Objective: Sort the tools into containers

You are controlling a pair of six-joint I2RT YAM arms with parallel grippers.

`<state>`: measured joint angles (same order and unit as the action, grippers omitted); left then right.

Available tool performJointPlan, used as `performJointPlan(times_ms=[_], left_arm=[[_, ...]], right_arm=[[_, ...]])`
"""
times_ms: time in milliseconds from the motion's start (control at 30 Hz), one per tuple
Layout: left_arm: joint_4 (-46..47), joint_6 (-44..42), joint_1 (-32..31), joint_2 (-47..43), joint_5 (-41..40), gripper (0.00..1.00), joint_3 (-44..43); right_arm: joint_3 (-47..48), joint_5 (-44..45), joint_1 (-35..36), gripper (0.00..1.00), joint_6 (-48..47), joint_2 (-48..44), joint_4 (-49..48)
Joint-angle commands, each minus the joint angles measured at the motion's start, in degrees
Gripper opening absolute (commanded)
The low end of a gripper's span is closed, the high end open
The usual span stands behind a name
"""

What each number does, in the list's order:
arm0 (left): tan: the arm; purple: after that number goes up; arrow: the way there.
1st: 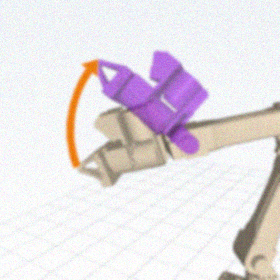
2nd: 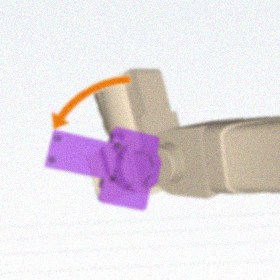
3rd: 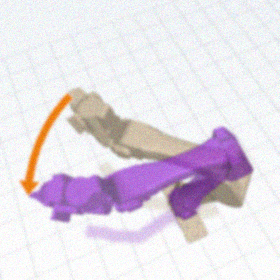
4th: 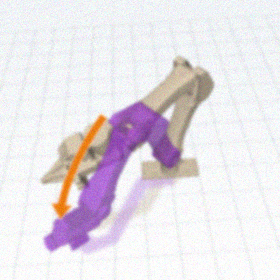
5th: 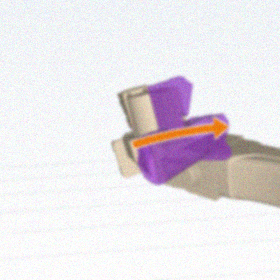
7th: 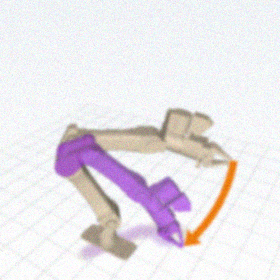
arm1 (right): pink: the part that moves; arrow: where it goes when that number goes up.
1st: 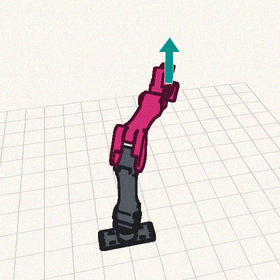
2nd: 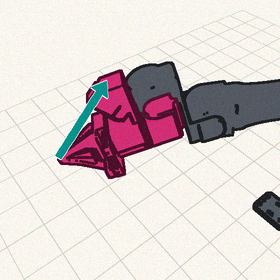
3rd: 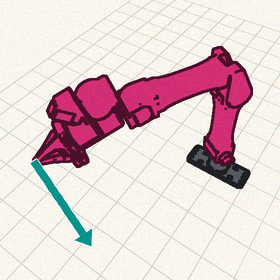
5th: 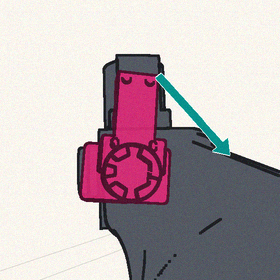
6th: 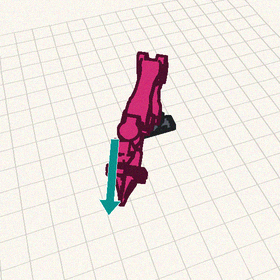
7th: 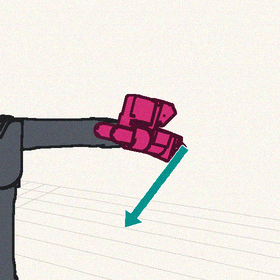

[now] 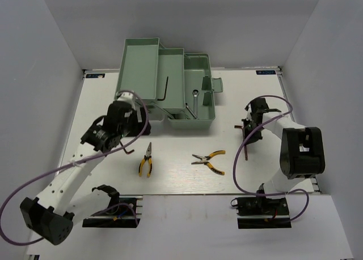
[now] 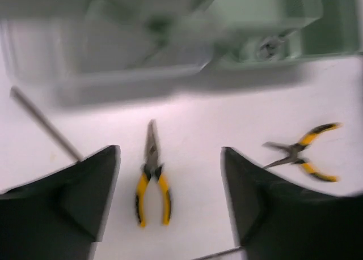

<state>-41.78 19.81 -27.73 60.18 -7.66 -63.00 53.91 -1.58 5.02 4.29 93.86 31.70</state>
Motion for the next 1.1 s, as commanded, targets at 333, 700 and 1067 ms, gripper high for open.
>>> performJointPlan(times_ms=[333, 700, 1067], left_arm=[[5.9, 16.9, 5.1, 7.2, -6.3, 1.0, 16.6], [7.2, 20.5, 9.4, 11.9, -11.6, 0.98, 16.3], [10.4, 23.3, 13.8, 15.9, -10.4, 0.9, 18.4]], right_arm=[[10.1, -15.0, 1.8, 0.0, -9.6, -17.1, 6.2], [52.8, -38.0, 17.2, 0.0, 2.1, 8.5, 4.8], [67.6, -29.2, 23.3, 0.0, 27.4, 25.4, -16.5]])
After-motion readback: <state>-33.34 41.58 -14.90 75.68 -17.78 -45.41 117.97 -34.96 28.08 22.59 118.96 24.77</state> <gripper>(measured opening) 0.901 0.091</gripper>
